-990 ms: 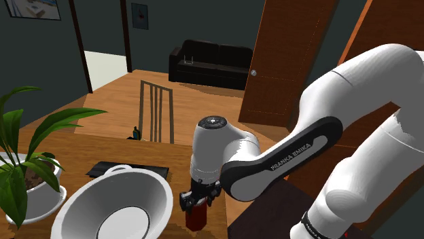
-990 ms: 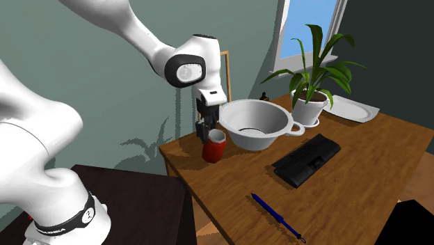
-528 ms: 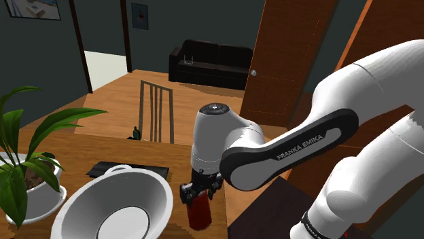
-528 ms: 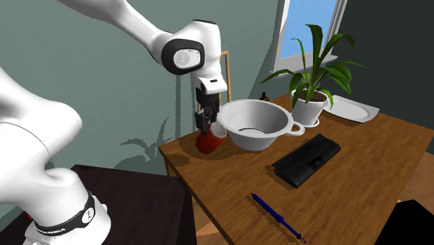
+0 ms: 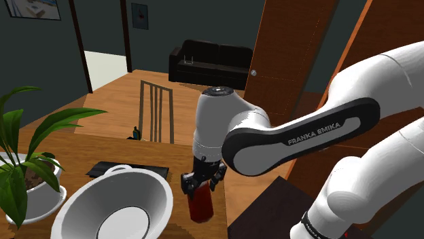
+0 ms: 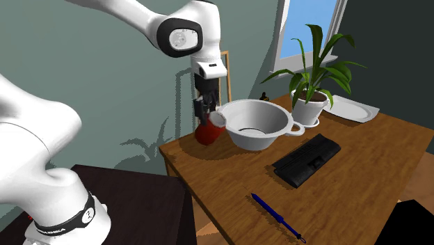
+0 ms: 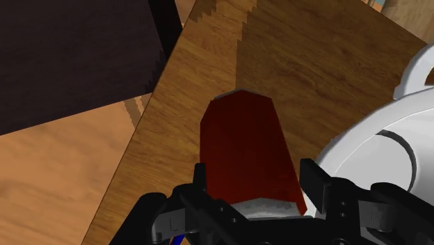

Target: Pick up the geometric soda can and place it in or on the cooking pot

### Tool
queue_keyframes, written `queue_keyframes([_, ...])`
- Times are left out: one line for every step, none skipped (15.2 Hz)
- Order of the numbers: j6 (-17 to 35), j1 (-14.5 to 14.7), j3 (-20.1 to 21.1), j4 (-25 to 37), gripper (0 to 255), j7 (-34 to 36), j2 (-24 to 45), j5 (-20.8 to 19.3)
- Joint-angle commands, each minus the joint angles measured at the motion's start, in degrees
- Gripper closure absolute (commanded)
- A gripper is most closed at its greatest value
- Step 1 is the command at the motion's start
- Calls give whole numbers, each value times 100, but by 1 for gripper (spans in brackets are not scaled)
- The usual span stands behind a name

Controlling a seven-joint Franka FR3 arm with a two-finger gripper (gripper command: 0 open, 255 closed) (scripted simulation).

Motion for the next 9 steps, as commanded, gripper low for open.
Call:
queue_keyframes([-172, 11, -58, 94, 255, -39, -85, 20])
queue_keyframes([-259, 18, -84, 141, 255, -52, -128, 30])
queue_keyframes([-345, 25, -109, 189, 255, -65, -169, 38])
queue_keyframes([-431, 31, -135, 238, 255, -76, -208, 46])
queue_keyframes([-516, 36, -159, 289, 255, -87, -246, 51])
queue_keyframes([-601, 41, -183, 340, 255, -96, -281, 56])
queue_keyframes([-685, 45, -207, 393, 255, -105, -314, 59])
queue_keyframes([-769, 48, -230, 447, 255, -113, -346, 62])
queue_keyframes([-852, 50, -253, 502, 255, -120, -376, 64])
